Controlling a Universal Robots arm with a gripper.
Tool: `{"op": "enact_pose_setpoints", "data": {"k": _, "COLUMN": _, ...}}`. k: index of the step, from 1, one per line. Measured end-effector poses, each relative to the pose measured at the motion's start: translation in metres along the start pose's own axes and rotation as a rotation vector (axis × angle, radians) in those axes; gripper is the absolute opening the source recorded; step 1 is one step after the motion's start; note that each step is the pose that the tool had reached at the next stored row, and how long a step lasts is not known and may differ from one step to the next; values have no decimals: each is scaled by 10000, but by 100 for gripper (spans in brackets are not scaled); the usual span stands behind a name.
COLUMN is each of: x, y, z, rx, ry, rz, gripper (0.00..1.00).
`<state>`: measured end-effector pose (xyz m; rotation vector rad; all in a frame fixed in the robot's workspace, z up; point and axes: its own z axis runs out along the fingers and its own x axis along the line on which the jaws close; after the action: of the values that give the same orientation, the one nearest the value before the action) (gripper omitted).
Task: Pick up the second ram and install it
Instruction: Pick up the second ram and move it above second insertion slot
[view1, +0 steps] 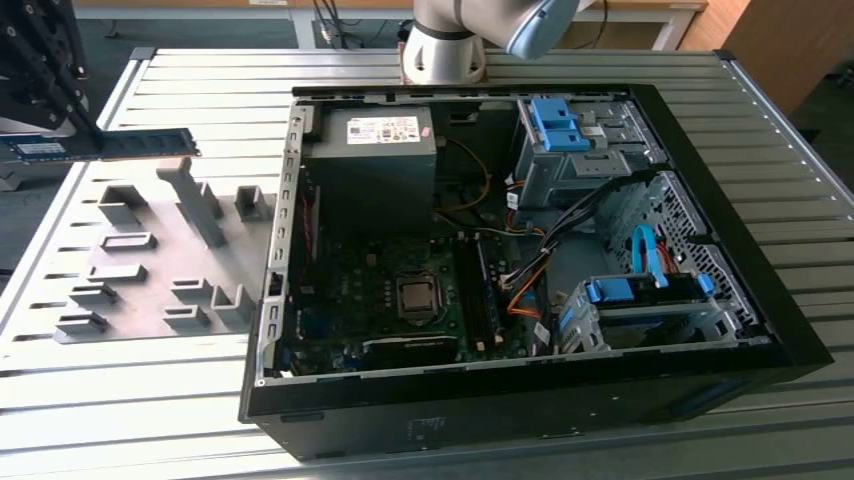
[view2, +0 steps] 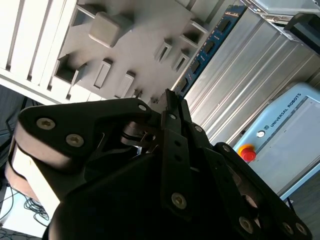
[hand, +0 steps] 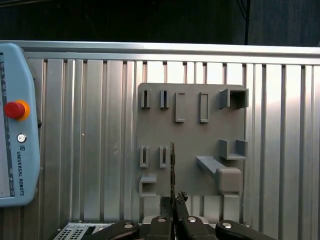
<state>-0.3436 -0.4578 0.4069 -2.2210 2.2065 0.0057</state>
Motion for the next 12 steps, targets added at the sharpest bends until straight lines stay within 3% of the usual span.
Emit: {"op": "enact_pose_setpoints", "data": {"k": 12, "x": 0, "y": -85, "z": 0, "rx": 0, "ry": 2, "rz": 0, "gripper": 14}}
